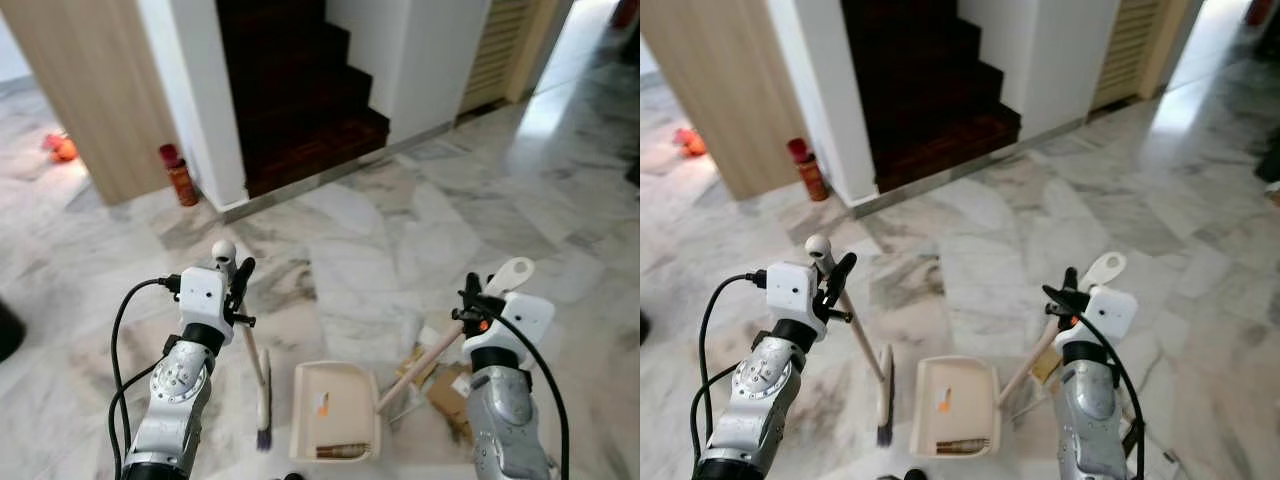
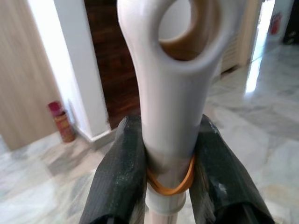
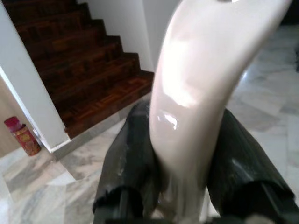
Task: Sweep floor
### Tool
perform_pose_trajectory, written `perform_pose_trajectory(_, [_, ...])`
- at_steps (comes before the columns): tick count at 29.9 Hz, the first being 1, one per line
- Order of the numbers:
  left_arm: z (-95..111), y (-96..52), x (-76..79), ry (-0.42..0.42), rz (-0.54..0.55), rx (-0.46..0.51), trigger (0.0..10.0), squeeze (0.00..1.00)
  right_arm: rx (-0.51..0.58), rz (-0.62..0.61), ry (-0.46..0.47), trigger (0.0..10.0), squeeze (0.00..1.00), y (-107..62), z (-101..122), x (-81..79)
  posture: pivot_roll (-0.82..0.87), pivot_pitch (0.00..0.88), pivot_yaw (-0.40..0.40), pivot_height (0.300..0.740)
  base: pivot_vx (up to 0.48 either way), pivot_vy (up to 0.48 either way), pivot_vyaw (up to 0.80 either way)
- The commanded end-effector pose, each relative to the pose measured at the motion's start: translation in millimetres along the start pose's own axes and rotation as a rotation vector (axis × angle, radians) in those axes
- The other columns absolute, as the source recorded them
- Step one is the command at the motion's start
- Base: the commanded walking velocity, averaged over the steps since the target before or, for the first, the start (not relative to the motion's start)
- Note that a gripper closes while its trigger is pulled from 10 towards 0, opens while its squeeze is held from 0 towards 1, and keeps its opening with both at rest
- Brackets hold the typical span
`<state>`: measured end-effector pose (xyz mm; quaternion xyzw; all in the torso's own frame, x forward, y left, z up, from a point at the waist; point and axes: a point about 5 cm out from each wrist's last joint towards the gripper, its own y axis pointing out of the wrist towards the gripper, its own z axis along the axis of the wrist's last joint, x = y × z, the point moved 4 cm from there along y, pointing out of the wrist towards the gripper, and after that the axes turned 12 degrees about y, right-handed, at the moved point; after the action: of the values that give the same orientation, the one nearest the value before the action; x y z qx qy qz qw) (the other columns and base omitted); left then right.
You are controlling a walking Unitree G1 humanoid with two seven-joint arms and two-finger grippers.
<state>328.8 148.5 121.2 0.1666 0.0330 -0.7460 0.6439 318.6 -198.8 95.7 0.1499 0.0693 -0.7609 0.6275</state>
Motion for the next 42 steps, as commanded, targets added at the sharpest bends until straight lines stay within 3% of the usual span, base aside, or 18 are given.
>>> perform_pose_trajectory(1, [15.1, 4.2, -9.5, 0.022, 0.024, 0.055, 10.0, 0.00, 0.042, 0.023, 0.036, 10.0, 0.00, 2.2, 9.6, -9.9, 0.06, 0.065, 0.045, 0.740, 0.000, 0.247, 0.00])
perform_pose_trajectory(42, [14.3, 2.7, -11.9, 0.014, 0.042, 0.041, 10.0, 0.00, 0.031, 0.038, 0.042, 10.0, 0.00, 3.6, 8.2, -13.7, 0.06, 0.078, 0.038, 0.740, 0.000, 0.256, 0.00])
